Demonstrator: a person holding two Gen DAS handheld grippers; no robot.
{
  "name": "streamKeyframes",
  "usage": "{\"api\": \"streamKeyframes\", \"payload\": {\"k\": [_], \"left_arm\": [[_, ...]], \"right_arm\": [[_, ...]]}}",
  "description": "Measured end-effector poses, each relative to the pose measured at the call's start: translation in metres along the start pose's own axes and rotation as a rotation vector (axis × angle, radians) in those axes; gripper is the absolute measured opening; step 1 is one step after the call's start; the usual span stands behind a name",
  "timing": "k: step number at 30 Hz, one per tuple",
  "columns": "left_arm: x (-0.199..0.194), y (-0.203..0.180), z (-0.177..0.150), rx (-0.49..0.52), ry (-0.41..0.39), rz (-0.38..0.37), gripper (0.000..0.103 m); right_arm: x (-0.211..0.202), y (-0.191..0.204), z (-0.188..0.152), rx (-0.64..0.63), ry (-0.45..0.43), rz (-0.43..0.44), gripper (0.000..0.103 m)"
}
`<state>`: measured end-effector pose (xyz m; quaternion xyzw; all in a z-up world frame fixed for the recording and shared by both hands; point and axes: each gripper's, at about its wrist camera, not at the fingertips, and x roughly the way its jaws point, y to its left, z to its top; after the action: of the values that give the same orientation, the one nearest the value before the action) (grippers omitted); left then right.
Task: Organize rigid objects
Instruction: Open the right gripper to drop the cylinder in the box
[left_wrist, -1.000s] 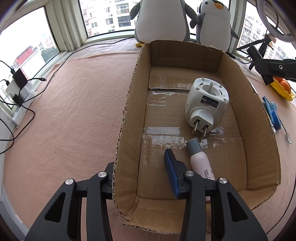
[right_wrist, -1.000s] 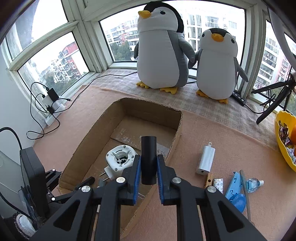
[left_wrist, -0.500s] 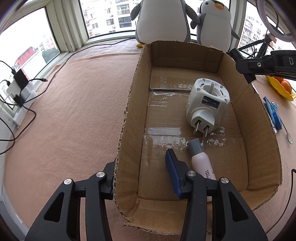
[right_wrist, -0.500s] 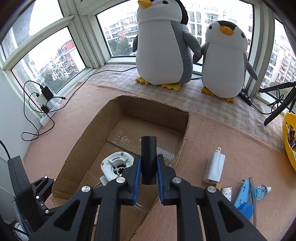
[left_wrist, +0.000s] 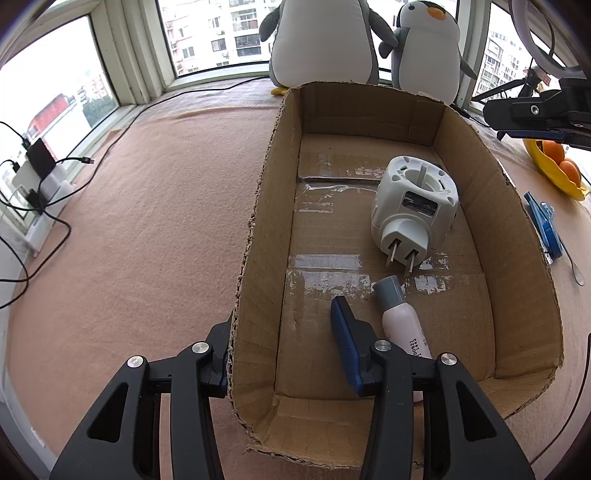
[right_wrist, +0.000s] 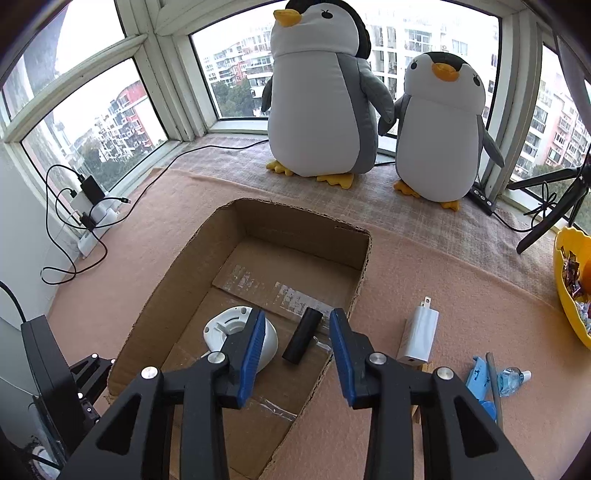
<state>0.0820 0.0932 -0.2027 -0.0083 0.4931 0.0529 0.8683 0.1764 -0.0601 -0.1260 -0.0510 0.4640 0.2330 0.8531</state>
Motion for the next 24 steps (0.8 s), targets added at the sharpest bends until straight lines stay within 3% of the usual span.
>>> {"api": "streamKeyframes", "payload": {"k": [14,24], "left_arm": [[0.002,0.002,0.002,0.027,0.011,-0.027,0.045],[0.004,0.003,0.003,0.070,0.012,-0.046,0.045]], "right_arm": [[-0.074,-0.006,-0.019,0.085,-0.054,-0.085,0.033],[-0.145,-0.023,-0.052,0.180,-0.109,-0.187,0.036]]}}
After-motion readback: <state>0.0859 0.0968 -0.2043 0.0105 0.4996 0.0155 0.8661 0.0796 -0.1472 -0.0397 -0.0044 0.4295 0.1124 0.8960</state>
